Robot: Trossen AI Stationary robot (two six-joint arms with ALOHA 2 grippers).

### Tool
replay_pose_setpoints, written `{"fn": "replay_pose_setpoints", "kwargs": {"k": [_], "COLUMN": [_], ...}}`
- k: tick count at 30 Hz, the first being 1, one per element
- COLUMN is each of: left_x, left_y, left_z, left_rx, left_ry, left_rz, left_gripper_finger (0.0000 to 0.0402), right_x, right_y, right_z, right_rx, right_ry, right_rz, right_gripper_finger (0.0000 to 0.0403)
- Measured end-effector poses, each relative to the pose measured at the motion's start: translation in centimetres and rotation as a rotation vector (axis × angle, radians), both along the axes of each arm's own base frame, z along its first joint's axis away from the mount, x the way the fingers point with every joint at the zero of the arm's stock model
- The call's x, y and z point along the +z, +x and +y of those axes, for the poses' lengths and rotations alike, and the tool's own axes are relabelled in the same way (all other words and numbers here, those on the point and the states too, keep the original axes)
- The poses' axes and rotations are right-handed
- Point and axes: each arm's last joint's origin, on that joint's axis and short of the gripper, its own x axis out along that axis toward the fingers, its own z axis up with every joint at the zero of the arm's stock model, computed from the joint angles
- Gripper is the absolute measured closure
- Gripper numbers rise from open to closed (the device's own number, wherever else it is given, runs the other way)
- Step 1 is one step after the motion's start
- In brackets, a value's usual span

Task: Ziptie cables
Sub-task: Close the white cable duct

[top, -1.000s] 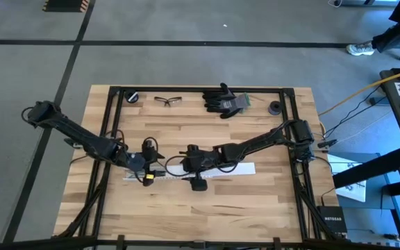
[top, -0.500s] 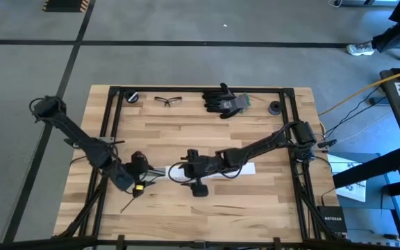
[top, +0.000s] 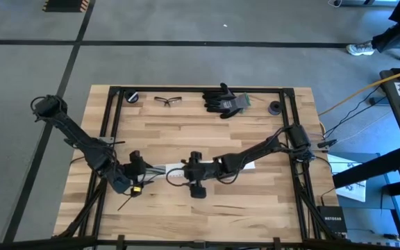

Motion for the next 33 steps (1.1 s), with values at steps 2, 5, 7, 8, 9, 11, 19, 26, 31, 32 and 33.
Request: {"fn": "replay_pose_setpoints", "kwargs": {"k": [2, 5, 7, 8, 9, 11, 19, 26, 31, 32, 33], "left_x": [0.0, 0.2, 0.8, 1.4, 2.0, 3.5, 6.6, 9.8, 5.9, 4.9, 4.1], "left_y": [0.1, 0.2, 0.3, 0.4, 0.5, 0.5, 0.9, 2.4, 4.3, 4.6, 5.0], "left_z": [0.1, 0.0, -0.1, -0.2, -0.2, -0.2, -0.2, -0.6, 0.7, 1.0, 1.2], "left_rx": [0.000, -0.006, -0.027, -0.038, -0.047, -0.053, -0.099, -0.095, -0.040, -0.039, -0.039], "left_ry": [0.006, 0.009, 0.020, 0.024, 0.031, 0.050, 0.119, 0.199, 0.212, 0.203, 0.181], "left_rz": [0.001, -0.003, -0.010, -0.016, -0.017, -0.011, -0.034, -0.206, -0.100, -0.070, -0.048], "left_gripper_finger": [0.0111, 0.0111, 0.0111, 0.0111, 0.0111, 0.0111, 0.0111, 0.0111, 0.0111, 0.0112, 0.0111], "right_x": [0.0, -0.1, 0.0, 0.2, 0.3, 0.6, 0.8, 0.9, 0.9, 0.9, 0.9], "right_y": [-0.3, -0.8, -1.0, -1.0, -1.0, -1.2, -1.3, -1.2, -1.2, -1.2, -1.2], "right_z": [0.1, 0.2, 0.4, 0.4, 0.4, 0.4, 0.7, 0.8, 0.8, 0.8, 0.8], "right_rx": [-0.009, -0.022, -0.022, -0.023, -0.022, -0.013, -0.009, 0.024, 0.027, 0.028, 0.030], "right_ry": [0.002, -0.012, -0.010, -0.008, -0.005, 0.005, 0.054, 0.081, 0.078, 0.077, 0.075], "right_rz": [0.040, 0.085, 0.097, 0.093, 0.092, 0.096, 0.096, 0.093, 0.093, 0.093, 0.093], "right_gripper_finger": [0.0093, 0.0093, 0.0093, 0.0093, 0.0093, 0.0093, 0.0093, 0.0093, 0.0093, 0.0093, 0.0093]}}
